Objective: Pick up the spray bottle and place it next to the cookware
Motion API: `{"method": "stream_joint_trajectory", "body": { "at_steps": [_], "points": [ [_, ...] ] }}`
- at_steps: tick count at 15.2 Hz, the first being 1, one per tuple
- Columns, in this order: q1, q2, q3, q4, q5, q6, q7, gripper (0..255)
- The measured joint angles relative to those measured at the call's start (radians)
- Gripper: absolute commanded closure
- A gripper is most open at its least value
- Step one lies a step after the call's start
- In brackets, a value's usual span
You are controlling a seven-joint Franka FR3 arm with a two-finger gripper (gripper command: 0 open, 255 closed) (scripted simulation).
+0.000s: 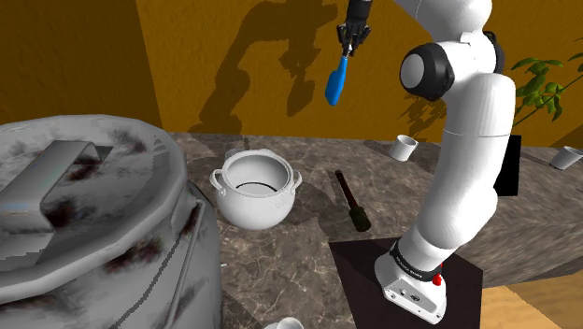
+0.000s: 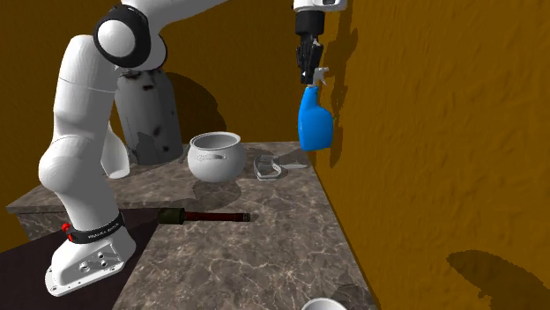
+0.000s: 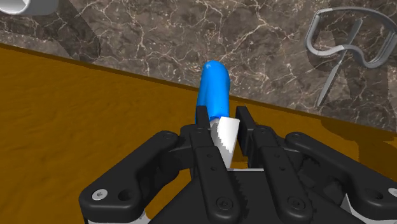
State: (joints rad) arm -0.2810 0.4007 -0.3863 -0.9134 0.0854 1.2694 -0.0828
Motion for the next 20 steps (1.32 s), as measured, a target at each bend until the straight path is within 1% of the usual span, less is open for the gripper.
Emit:
{"method": "stream_joint_trajectory", "body": {
  "at_steps": [1, 5, 6, 7, 8, 9, 11, 13, 16, 20],
  "points": [
    [0.018, -0.017, 0.003, -0.01, -0.007, -0.007, 0.018, 255],
    [0.113, -0.132, 0.023, -0.138, -0.052, 0.008, 0.104, 255],
    [0.134, -0.147, 0.031, -0.155, -0.059, 0.009, 0.129, 255],
    [0.147, -0.149, 0.037, -0.149, -0.061, 0.0, 0.148, 255],
    [0.172, -0.182, 0.046, -0.19, -0.074, 0.008, 0.175, 255],
    [0.19, -0.201, 0.055, -0.205, -0.081, 0.005, 0.199, 255],
    [0.221, -0.224, 0.071, -0.203, -0.09, -0.02, 0.243, 255],
    [0.258, -0.261, 0.093, -0.249, -0.103, -0.012, 0.295, 255],
    [0.302, -0.277, 0.123, -0.239, -0.108, -0.041, 0.367, 255],
    [0.354, -0.27, 0.16, -0.183, -0.108, -0.094, 0.455, 255]
  ]
}}
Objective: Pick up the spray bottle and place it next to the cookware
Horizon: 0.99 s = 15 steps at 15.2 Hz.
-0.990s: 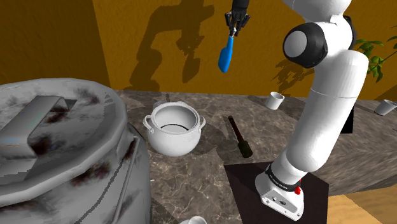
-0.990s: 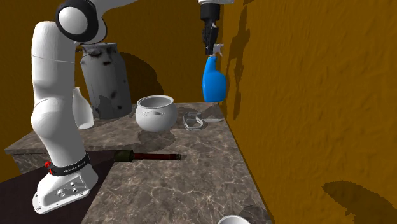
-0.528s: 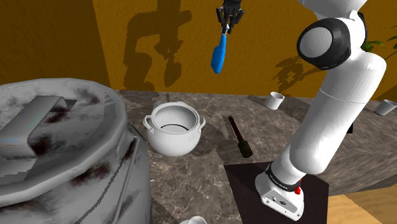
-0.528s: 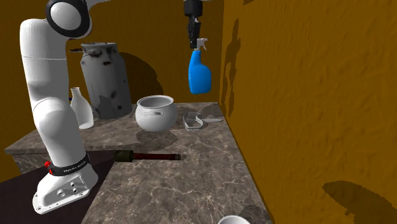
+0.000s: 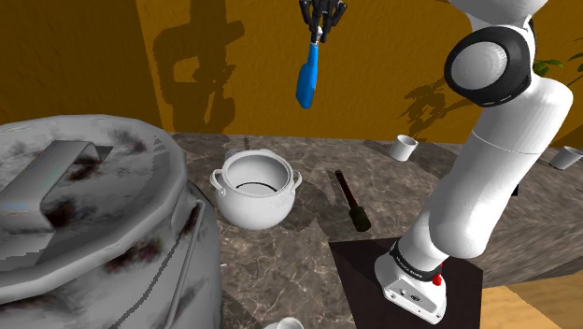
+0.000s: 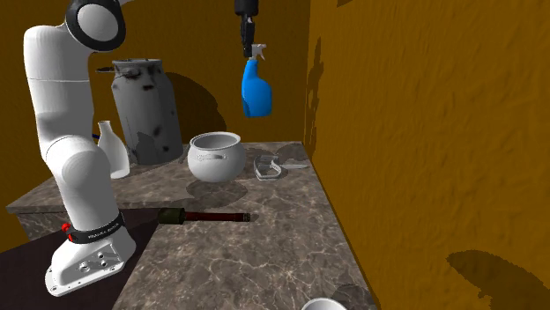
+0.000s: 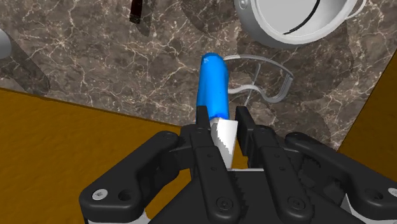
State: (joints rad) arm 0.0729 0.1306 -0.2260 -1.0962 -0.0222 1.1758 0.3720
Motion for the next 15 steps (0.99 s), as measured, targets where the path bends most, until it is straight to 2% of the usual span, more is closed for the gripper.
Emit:
{"method": "stream_joint_trajectory", "body": {
  "at_steps": [2, 4, 15],
  "points": [
    [0.028, 0.006, 0.02, 0.024, 0.001, -0.02, 0.047, 255],
    [0.036, -0.012, 0.025, -0.013, -0.003, -0.001, 0.06, 255],
    [0.05, -0.12, 0.034, -0.312, -0.022, 0.189, 0.084, 255]
  ]
}}
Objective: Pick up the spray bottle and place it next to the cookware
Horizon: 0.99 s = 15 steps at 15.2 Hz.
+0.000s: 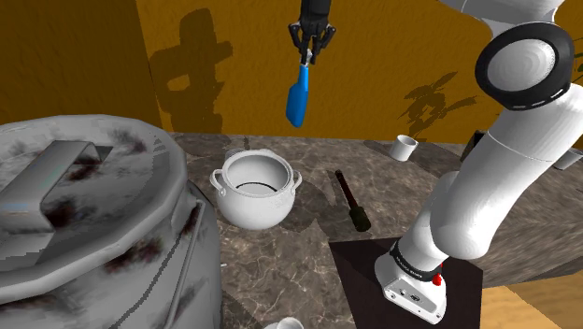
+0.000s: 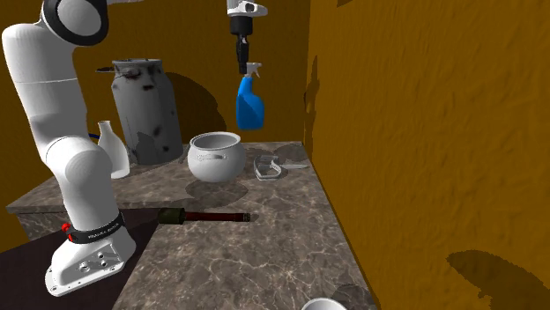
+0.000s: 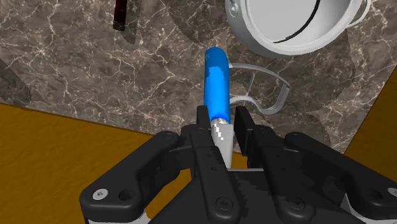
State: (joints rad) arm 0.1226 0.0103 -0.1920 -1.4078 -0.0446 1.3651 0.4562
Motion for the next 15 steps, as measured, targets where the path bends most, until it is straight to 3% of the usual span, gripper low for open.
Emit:
{"method": "stream_joint_trajectory", "body": {
  "at_steps": [15],
  "points": [
    [0.004, -0.069, 0.004, -0.29, -0.012, 0.221, 0.019, 255]
  ]
}}
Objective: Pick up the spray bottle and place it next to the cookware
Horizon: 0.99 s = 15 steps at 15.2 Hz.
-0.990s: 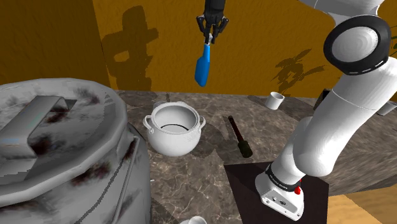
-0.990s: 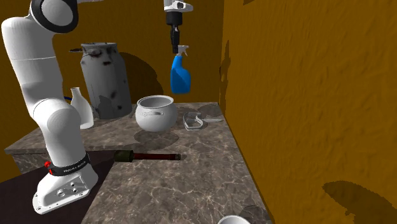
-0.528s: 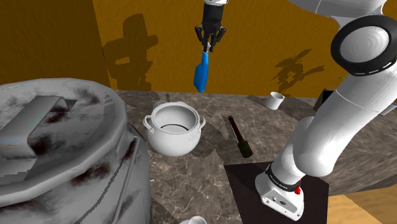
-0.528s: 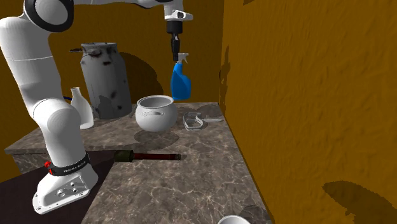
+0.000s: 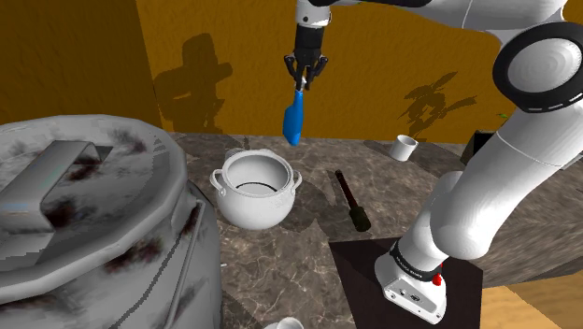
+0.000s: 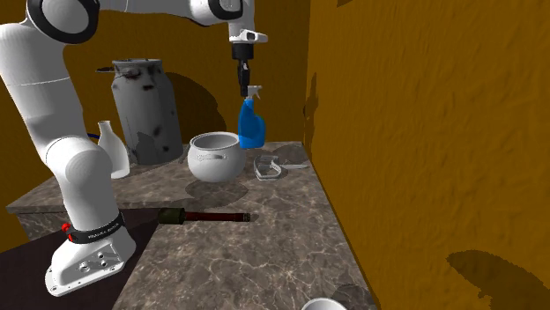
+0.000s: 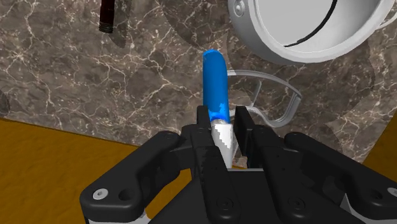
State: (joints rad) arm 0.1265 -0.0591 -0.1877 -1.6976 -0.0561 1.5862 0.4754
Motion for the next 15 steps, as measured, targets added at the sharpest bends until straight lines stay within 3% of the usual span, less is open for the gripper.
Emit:
{"method": "stream_joint_trajectory", "body": {
  "at_steps": [15],
  "points": [
    [-0.001, -0.015, -0.001, -0.214, -0.004, 0.199, 0.011, 255]
  ]
}}
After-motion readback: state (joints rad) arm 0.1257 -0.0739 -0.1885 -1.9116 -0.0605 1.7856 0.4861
